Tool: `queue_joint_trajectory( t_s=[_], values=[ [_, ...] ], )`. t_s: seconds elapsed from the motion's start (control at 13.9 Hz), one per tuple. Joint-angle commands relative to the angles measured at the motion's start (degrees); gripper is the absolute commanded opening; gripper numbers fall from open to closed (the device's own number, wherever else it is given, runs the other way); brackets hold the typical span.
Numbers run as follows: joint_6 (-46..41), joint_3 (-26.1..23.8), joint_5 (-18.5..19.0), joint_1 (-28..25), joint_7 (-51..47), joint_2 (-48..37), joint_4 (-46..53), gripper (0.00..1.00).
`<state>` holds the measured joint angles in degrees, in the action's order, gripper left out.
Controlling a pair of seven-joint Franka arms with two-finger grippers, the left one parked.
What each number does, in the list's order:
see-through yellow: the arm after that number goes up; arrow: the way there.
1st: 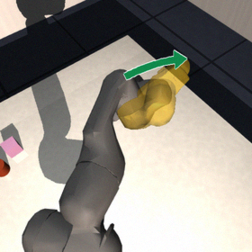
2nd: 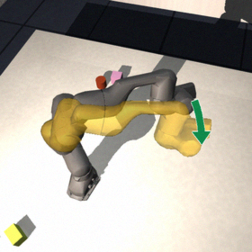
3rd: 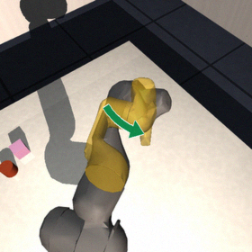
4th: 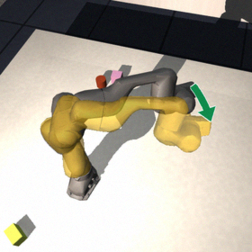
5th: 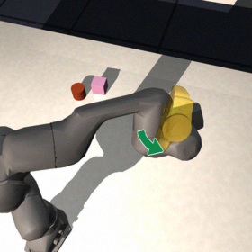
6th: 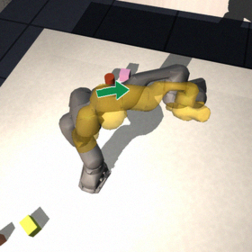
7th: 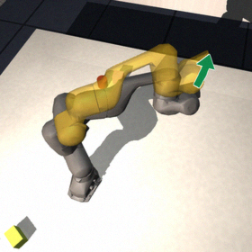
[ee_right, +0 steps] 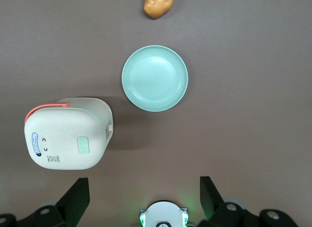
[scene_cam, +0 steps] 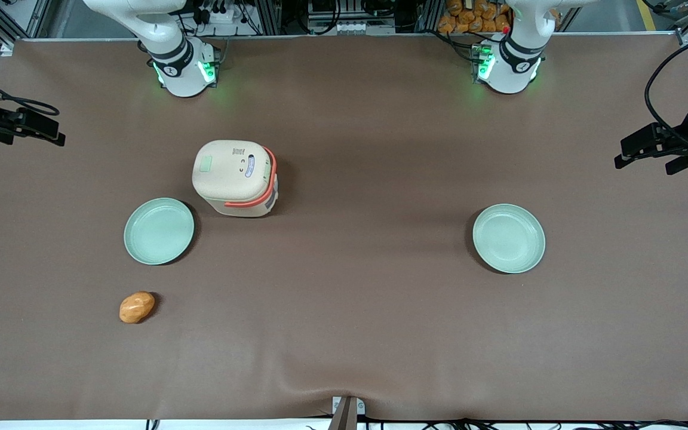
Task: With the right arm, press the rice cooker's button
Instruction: 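Move the right gripper over the rice cooker's lid button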
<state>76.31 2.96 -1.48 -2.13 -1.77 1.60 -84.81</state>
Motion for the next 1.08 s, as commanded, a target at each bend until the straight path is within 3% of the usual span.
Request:
queue_joint_trajectory(
  t_s=[0.0, 0.43, 0.79, 1.01],
  values=[
    [-1.1, -0.3, -0.8, -2.0, 0.4, -0.4, 0.1, 1.00],
    [-0.7, -0.3, -0.6, -7.7, -0.2, 2.4, -1.8, 1.00],
    [2.6, -0.3, -0.6, -13.2, -0.3, 4.7, -8.0, 0.88],
    [3.2, -0.3, -0.6, -14.8, -1.5, 6.0, -11.2, 0.49]
  ],
)
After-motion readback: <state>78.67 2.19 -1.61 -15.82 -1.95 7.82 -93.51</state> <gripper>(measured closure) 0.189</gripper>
